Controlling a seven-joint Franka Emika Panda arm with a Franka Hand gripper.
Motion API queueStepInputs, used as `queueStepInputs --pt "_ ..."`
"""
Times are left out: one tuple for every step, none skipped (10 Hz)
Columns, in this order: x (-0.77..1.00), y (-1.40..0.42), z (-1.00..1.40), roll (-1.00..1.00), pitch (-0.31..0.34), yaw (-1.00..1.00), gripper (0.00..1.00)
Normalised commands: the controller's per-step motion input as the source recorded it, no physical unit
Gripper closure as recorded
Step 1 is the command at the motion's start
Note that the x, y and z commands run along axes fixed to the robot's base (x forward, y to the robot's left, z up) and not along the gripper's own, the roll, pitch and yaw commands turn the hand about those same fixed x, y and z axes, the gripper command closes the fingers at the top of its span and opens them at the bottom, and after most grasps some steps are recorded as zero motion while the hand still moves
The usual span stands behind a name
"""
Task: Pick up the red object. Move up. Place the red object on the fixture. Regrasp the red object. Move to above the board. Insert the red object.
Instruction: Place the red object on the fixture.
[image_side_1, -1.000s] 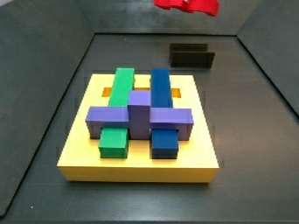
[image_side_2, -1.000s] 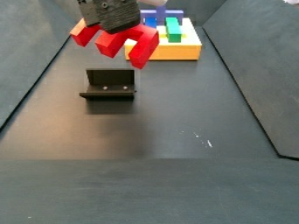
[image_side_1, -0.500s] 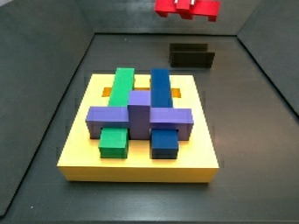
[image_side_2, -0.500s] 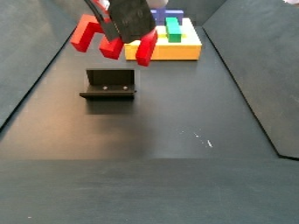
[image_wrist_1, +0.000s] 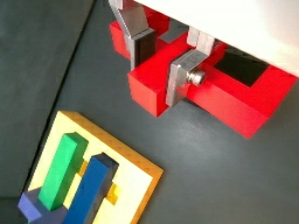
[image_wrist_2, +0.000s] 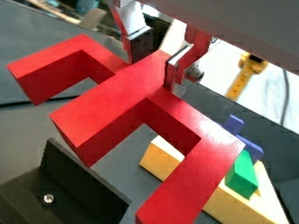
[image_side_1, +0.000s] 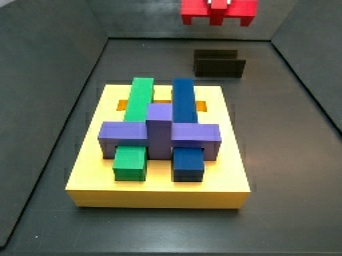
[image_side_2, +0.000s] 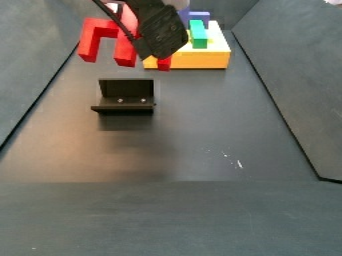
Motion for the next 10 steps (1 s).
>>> queueStepInputs --pt "0.57 0.00 -0.16 0.00 0.500 0.39 1.00" --pt "0.54 0.00 -0.24 -0.14 0.409 0.43 1.00" --pt "0.53 0.00 -0.36 -0.29 0.263 0.45 1.00" --pt "0.52 0.00 -0.43 -0.40 0.137 0.42 1.00" --pt "0.65 0.00 -0.61 -0.23 -0.003 0.25 1.00" --pt "0.80 0.00 -0.49 -0.07 0.000 0.17 1.00" --pt "0.86 0.00 -0.33 0.08 0.177 0.10 1.00" --pt "0.71 -0.02 -0.51 0.56 0.146 0.00 1.00" --pt "0.72 0.00 -0.49 0.33 0.097 0.00 1.00" --pt "0.58 0.00 -0.44 0.01 0.000 0.00 1.00"
